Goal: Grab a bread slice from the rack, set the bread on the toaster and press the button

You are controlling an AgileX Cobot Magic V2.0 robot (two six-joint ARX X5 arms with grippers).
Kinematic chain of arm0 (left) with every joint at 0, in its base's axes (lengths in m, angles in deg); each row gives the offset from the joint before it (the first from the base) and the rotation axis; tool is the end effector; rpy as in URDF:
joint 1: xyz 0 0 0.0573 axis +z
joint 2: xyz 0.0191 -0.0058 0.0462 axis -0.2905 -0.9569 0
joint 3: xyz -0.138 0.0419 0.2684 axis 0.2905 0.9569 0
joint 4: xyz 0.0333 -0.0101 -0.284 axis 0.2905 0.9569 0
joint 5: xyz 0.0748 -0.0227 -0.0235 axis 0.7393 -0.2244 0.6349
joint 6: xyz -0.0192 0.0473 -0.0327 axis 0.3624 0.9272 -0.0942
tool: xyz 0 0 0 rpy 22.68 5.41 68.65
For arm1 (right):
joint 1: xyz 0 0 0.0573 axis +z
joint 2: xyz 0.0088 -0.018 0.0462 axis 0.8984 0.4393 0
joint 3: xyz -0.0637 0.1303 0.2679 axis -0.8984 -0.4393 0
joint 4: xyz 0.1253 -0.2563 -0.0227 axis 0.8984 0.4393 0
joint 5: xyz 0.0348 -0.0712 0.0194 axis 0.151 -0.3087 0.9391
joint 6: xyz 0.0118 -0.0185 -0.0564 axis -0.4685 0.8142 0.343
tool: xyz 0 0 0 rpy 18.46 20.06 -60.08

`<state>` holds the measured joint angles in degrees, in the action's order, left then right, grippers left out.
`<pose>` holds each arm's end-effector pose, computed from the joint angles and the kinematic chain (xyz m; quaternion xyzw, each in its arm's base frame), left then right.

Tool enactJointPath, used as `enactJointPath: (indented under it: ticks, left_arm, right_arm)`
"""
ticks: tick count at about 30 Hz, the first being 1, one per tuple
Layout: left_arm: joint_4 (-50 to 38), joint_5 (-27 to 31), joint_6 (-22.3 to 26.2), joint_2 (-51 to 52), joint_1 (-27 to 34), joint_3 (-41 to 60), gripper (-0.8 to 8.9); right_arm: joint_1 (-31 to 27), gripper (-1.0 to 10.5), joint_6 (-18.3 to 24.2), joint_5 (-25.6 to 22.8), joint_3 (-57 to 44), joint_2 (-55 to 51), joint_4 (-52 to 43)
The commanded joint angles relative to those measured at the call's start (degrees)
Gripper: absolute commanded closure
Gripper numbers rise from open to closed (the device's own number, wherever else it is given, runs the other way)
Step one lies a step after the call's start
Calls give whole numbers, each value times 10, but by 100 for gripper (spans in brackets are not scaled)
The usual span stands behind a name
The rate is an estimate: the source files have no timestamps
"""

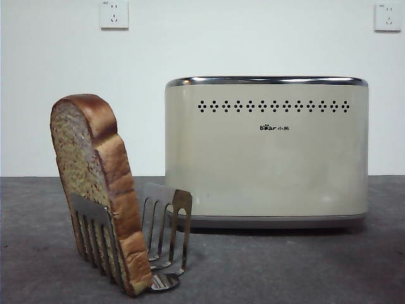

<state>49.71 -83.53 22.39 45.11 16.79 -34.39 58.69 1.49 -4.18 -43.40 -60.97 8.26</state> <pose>0.1143 -0.0005 0.1349 -0.0462 0.1806 0.0029 0.9825 0.0996 -0.0096 0.1510 0.1391 0.0862 -0.0627 0.9845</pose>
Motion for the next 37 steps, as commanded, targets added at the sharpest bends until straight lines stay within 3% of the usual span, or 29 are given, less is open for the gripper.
enactJointPath:
  ticks: [1, 4, 12, 16, 21, 25, 29, 32, 37]
  left_arm:
    - [-5, 1, -22, 0, 2, 5, 816]
    - [0, 0, -26, 0, 2, 5, 817]
    - [101, -18, -115, -6, 2, -81, 819]
    - [120, -79, -140, -28, 2, -142, 819]
    - [166, -153, -138, -75, 2, -222, 819]
    - [203, -227, -90, -121, 2, -277, 819]
    - [252, -300, -26, -170, 0, -331, 819]
    - [287, -316, 21, -206, -17, -372, 819]
    - [354, -314, 146, -268, -74, -444, 818]
  right_arm:
    - [0, 946, -44, 2, -2, 0, 3]
    - [0, 946, -59, 8, -1, 0, 3]
    - [0, 954, -73, 76, 42, 0, 8]
    - [0, 954, -73, 76, 91, 1, 9]
    - [0, 954, -72, 77, 168, 27, 45]
    - [0, 954, -56, 80, 237, 64, 111]
    - [0, 954, -14, 101, 299, 109, 168]
    - [0, 954, 21, 122, 334, 142, 198]
    - [0, 954, 46, 146, 375, 188, 234]
